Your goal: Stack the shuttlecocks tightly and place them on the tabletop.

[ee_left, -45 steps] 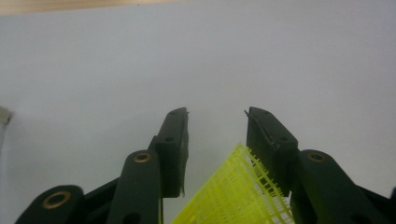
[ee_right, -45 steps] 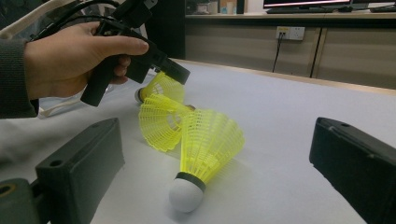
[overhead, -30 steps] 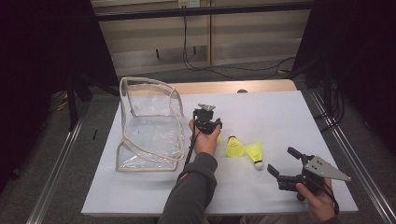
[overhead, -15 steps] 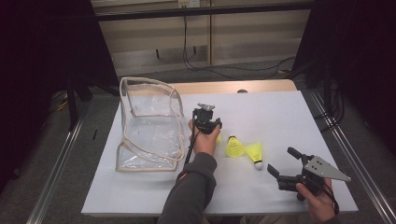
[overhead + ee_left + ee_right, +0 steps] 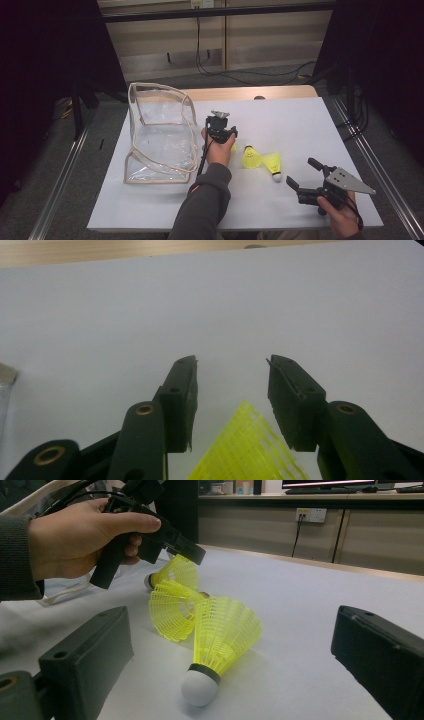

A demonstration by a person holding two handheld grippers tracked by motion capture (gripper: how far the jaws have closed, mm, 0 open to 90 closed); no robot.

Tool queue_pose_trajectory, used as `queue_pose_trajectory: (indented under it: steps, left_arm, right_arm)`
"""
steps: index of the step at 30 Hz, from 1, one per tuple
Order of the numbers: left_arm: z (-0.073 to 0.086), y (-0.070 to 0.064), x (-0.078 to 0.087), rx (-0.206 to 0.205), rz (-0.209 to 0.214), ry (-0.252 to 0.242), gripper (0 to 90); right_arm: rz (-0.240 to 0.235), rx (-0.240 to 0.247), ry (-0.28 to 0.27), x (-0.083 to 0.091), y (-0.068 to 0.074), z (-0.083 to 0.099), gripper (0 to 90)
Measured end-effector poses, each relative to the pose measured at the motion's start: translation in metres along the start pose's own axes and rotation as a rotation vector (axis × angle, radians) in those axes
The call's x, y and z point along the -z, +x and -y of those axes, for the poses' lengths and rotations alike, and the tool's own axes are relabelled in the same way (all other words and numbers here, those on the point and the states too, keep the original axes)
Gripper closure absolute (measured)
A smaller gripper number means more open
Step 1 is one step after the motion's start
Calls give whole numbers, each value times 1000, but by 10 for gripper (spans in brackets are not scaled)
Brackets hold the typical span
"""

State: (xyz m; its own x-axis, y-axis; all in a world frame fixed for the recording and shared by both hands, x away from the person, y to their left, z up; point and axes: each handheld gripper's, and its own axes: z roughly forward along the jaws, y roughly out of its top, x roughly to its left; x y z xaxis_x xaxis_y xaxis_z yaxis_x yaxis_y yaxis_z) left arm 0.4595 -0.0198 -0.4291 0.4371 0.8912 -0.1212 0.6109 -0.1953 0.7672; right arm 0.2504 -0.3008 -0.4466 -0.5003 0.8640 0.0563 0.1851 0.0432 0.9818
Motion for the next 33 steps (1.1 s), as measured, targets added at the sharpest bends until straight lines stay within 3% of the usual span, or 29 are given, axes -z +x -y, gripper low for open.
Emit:
queue_pose_trajectory:
  steps: [12, 17, 33]
  left_arm:
    - [0, -6, 4, -10, 58, 13, 617]
    - [0, -6, 5, -19, 62, 29, 684]
    - [0, -8, 10, -17, 85, 28, 700]
  right_arm:
    - [-5, 1, 5, -1, 1, 0, 23]
    - [-5, 3, 5, -1, 1, 0, 23]
    - [-3, 6, 6, -1, 0, 0, 23]
